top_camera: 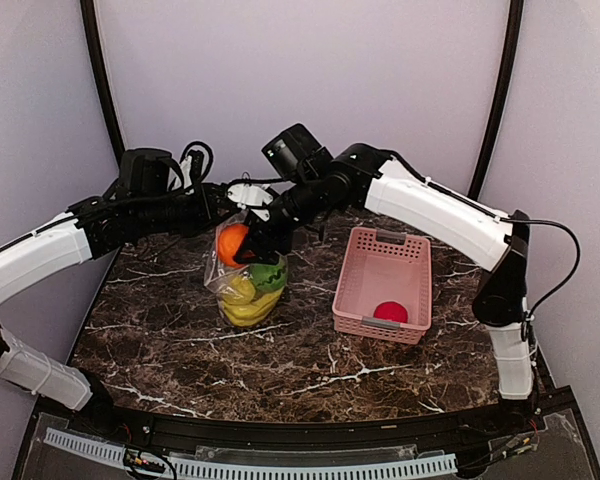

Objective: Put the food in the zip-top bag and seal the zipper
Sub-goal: Place the fake fruit in the zipper food storage bag.

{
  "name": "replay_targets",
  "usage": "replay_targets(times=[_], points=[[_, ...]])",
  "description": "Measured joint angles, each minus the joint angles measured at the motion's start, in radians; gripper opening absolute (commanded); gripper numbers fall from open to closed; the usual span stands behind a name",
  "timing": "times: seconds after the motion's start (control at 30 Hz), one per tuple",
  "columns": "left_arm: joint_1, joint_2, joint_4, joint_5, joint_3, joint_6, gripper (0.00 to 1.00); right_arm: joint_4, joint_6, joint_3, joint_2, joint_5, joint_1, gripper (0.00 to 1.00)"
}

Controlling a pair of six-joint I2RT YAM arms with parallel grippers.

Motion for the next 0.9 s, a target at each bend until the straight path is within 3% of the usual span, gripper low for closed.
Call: replay_targets(times=[0.4, 0.67, 0.77, 0.9], points=[[0.008, -0.002, -0.015, -0.021, -0.003, -0.010, 0.01, 0.029, -0.044, 0.014, 0.003, 0.142, 0.003, 0.90], [0.002, -0.017, -0.005, -0.023, -0.015, -0.010, 0.01, 0.027, -0.028, -0.014, -0.075, 0.156, 0.002, 0.93], [0.002, -0.017, -0.005, -0.026, -0.015, -0.010, 0.01, 0.041, -0.018, -0.058, -0.138, 0.166, 0.002, 0.92], [0.002, -0.017, -0.005, -0.028, -0.015, -0.010, 0.01, 0.058, 0.019, -0.112, -0.193, 0.178, -0.010, 0.83]])
